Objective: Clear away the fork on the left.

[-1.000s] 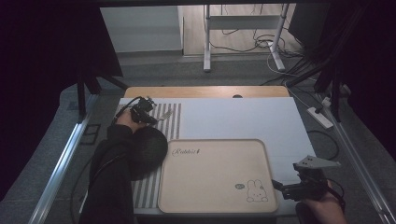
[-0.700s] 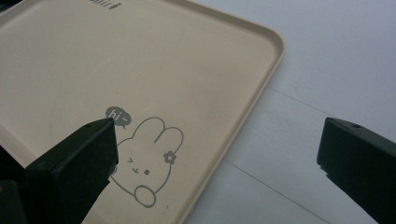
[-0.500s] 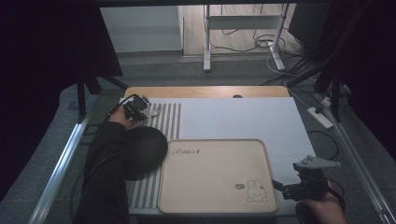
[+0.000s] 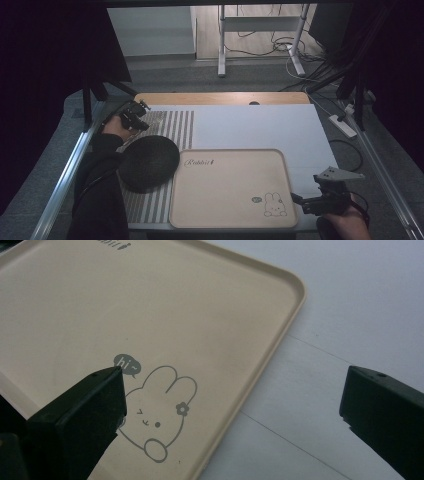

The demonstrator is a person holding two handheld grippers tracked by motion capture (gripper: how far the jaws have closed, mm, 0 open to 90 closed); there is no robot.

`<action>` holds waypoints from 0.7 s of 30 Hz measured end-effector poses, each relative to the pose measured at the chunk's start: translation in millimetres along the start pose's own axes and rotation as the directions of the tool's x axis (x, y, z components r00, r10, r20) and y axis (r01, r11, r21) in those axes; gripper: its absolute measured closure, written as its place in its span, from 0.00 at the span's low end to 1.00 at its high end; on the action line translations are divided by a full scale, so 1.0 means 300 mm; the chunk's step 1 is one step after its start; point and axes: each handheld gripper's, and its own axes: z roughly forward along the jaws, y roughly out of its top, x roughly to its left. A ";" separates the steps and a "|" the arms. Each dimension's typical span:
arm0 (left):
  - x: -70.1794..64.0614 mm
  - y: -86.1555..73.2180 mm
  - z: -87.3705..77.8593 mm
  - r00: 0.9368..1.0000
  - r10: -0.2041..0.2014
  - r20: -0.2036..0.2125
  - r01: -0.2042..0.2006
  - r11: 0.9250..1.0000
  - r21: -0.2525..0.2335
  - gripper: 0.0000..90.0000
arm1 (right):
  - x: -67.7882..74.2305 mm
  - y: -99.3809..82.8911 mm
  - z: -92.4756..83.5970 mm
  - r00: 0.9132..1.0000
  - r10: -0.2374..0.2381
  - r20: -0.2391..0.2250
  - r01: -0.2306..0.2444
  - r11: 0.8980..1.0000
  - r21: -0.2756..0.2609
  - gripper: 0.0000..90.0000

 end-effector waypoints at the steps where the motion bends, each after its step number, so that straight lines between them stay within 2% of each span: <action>1: -0.006 -0.005 -0.001 1.000 0.001 0.009 -0.001 1.000 -0.004 0.96 | 0.000 0.000 0.000 1.000 -0.001 0.001 0.001 1.000 0.002 0.00; 3: -0.021 -0.012 -0.002 1.000 -0.004 0.006 0.004 1.000 -0.010 0.96 | 0.002 0.001 0.001 1.000 -0.001 0.002 0.001 1.000 0.002 0.00; 8: -0.044 -0.024 -0.006 0.999 -0.025 0.041 0.025 0.999 -0.019 0.96 | 0.003 0.002 0.002 1.000 -0.003 0.003 0.003 1.000 0.005 0.00; 11: -0.062 -0.025 -0.011 0.998 -0.022 0.050 0.023 1.000 -0.011 0.96 | 0.003 0.001 0.002 1.000 -0.002 0.002 0.002 1.000 0.005 0.00; 13: -0.077 -0.026 -0.016 0.997 -0.016 0.074 0.017 1.000 -0.016 0.96 | 0.003 0.001 0.002 1.000 -0.002 0.002 0.002 1.000 0.005 0.00; 15: -0.099 -0.026 -0.024 0.997 0.000 0.073 0.002 1.000 -0.026 0.96 | 0.003 0.001 0.002 1.000 -0.005 0.002 0.005 1.000 0.006 0.00; 21: -0.148 -0.032 -0.034 0.997 0.002 0.076 0.000 1.000 -0.025 0.96 | 0.005 0.002 0.002 1.000 -0.008 0.006 0.008 1.000 0.008 0.00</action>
